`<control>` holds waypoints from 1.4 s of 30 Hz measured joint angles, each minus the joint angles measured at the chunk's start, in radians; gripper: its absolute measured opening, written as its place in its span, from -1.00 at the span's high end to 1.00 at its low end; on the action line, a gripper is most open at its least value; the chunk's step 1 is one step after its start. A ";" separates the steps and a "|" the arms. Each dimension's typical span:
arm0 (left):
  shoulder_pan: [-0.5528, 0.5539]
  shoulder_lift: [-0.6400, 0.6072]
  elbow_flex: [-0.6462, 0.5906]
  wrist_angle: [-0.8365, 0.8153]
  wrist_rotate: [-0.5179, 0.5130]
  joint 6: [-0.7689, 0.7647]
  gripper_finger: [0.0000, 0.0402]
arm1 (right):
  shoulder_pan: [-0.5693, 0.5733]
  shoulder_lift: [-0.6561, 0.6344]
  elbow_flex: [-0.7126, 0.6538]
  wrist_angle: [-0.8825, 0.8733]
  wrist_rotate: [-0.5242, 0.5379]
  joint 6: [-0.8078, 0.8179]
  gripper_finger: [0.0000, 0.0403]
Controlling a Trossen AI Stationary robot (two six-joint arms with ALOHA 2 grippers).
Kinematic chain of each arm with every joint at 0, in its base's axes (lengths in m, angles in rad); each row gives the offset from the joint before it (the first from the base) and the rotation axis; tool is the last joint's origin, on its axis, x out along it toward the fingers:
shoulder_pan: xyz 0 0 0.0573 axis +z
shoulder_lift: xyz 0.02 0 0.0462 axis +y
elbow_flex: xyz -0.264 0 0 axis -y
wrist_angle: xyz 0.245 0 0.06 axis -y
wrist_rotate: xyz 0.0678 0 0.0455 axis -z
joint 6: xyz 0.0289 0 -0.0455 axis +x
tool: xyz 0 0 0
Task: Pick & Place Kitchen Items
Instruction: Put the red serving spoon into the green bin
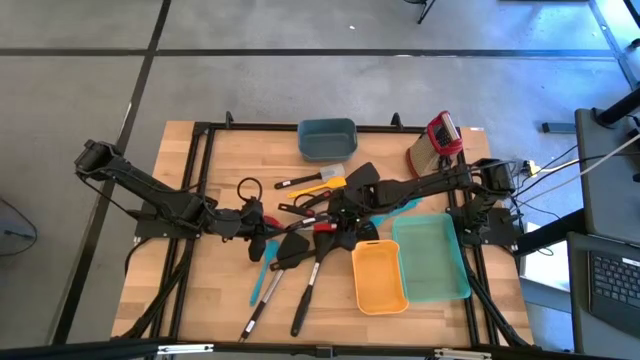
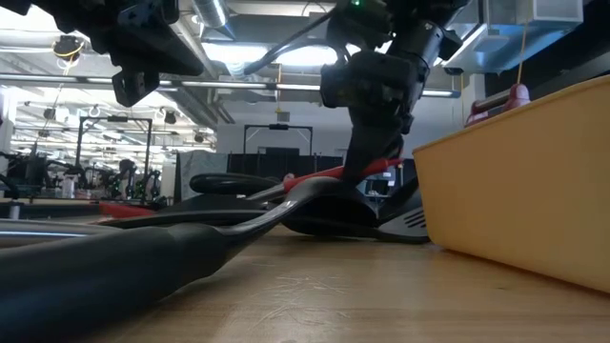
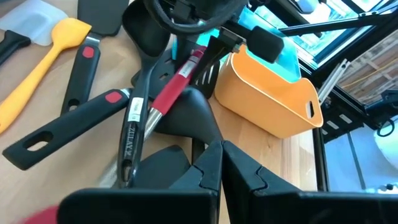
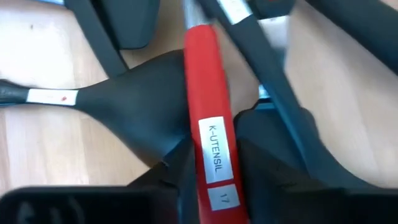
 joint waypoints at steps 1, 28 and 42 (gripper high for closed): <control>0.000 0.000 0.000 0.000 -0.004 0.000 0.99 | 0.000 0.000 0.000 0.000 -0.005 -0.003 0.56; 0.000 0.000 0.000 0.003 -0.368 -0.094 0.99 | 0.001 0.000 0.036 -0.005 -0.139 0.001 0.54; 0.000 -0.008 0.000 -0.003 -0.612 -0.197 0.99 | 0.001 0.000 0.230 -0.064 -0.065 -0.058 0.55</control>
